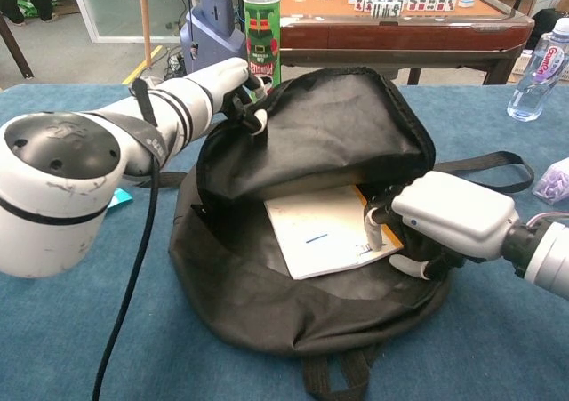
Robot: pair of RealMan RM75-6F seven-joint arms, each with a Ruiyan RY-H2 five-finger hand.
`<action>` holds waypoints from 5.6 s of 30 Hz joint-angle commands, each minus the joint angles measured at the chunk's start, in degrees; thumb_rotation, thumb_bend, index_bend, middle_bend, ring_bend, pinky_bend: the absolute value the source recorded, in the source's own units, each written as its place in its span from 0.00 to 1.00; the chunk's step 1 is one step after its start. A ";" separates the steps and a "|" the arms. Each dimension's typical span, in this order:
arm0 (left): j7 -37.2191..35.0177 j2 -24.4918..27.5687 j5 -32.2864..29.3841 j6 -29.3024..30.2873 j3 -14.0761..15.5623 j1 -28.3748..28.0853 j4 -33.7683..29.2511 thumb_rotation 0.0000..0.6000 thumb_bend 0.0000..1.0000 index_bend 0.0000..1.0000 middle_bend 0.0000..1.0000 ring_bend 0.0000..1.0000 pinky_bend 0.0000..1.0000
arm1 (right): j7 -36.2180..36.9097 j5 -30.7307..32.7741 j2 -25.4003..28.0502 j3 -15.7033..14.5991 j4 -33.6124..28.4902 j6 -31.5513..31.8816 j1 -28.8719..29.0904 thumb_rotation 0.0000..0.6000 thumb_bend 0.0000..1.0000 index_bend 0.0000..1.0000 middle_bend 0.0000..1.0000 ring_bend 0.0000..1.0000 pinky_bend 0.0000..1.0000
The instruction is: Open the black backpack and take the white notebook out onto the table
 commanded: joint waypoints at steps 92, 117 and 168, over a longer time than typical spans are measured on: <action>-3.19 0.89 0.04 -2.64 0.85 2.38 2.58 1.00 0.59 0.55 0.61 0.51 0.16 | -2.09 8.39 -11.24 5.81 5.97 2.91 7.94 1.00 0.38 0.48 0.38 0.28 0.37; -2.77 1.96 -0.86 -2.19 0.31 2.39 1.34 1.00 0.59 0.55 0.61 0.51 0.16 | -3.19 6.00 3.55 9.55 -17.49 16.55 5.24 1.00 0.57 0.79 0.62 0.49 0.51; -19.46 19.65 14.28 -7.82 5.18 10.44 -19.47 0.00 0.21 0.11 0.28 0.24 0.14 | -3.48 24.88 22.79 11.86 -27.23 -1.85 2.50 1.00 0.34 0.36 0.30 0.28 0.40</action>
